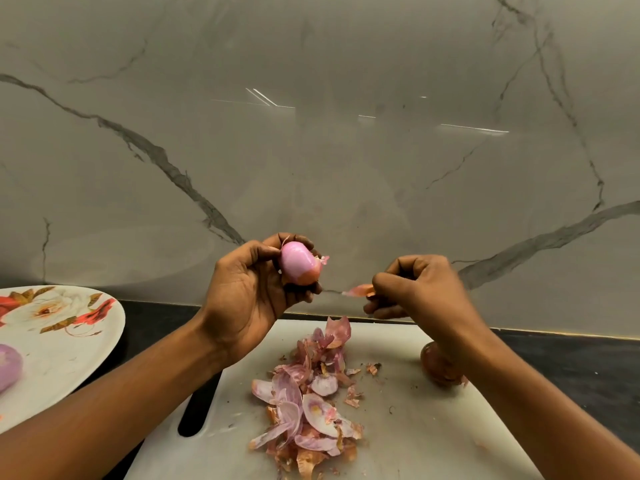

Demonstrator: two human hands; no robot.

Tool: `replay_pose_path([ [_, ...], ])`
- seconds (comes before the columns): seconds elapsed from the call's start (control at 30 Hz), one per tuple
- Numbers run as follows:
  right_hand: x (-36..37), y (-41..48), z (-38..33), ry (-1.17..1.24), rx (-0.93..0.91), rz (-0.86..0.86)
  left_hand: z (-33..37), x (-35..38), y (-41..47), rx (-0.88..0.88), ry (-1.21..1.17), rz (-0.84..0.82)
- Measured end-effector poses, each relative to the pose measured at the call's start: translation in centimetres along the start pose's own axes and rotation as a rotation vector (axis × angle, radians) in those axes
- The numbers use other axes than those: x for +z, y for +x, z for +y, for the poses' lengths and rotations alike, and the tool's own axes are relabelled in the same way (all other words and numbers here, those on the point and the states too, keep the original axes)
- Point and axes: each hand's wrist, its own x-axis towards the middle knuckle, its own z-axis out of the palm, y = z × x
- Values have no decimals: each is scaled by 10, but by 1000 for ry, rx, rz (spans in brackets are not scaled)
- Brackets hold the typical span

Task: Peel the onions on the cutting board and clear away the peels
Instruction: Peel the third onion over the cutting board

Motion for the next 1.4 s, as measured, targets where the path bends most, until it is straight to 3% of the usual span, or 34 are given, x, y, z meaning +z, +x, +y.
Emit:
replay_pose_path([
  [0.1, 3, -4, -3, -38, 70, -225, -1, -1, -1, 9, 52, -1],
  [0.2, 4, -6, -2, -122, 24, -302, -4, 0, -1, -4, 54, 18],
  [0.33, 2, -5, -3, -147, -51, -228, -5, 4, 2, -6, 29, 30],
  [0.63, 6, -5, 5, -143, -274, -101, -5, 14, -2, -70, 229, -53],
  [1.4, 3, -7, 1, -110, -302, -144, -8, 9, -1, -77, 388, -88],
])
